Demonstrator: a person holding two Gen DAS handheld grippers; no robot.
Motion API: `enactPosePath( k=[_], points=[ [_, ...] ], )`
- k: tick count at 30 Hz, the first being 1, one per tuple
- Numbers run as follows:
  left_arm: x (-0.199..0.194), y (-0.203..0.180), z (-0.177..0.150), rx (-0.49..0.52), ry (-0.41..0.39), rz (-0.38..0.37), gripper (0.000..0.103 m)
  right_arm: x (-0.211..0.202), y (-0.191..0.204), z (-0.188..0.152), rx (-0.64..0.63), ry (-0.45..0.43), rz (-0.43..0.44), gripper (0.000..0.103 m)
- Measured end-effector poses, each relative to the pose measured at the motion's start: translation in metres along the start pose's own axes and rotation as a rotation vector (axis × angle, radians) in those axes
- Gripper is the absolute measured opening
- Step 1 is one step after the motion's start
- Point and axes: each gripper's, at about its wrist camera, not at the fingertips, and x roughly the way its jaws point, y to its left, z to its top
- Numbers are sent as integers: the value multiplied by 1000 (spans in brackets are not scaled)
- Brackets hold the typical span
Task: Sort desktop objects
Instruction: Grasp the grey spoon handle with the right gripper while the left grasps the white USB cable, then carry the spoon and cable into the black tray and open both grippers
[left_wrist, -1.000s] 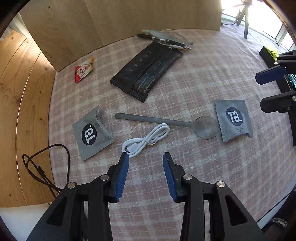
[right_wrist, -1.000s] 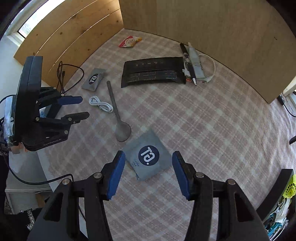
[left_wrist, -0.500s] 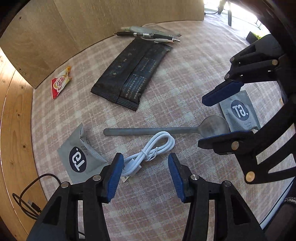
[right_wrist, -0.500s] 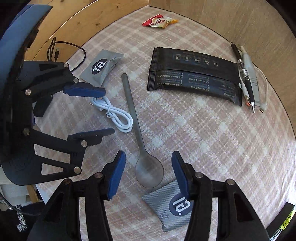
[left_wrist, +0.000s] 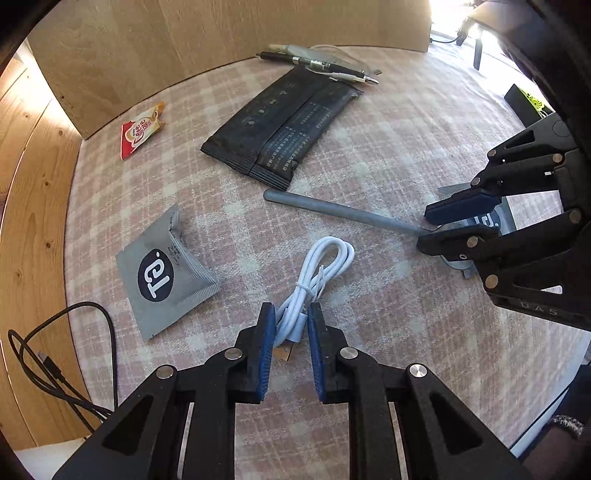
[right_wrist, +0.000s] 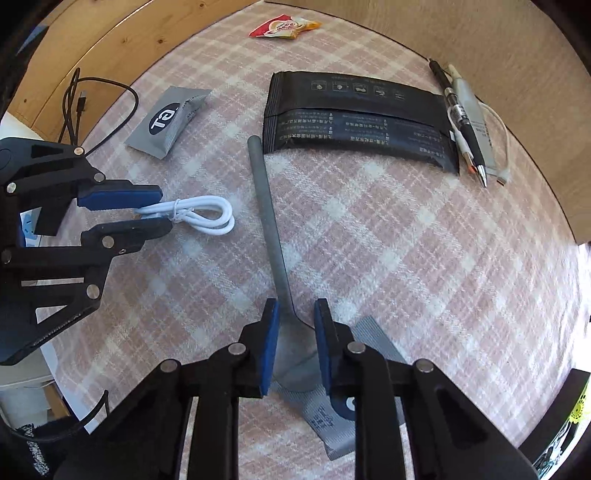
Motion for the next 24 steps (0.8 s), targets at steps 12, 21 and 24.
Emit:
enactPosePath(
  k=[12,21,24],
  points=[
    [-16,-16,-50,-322,-40,-135,11,-8,-27,-68,280,-90,195,8],
    [-46,-55,-38,-348,-96,-115,11,-54,-39,-92,265,-172,181,8],
    [-58,-84,-20,-330,-125,-97,11,-68,-53,-103,271,-201,164,8]
  ],
)
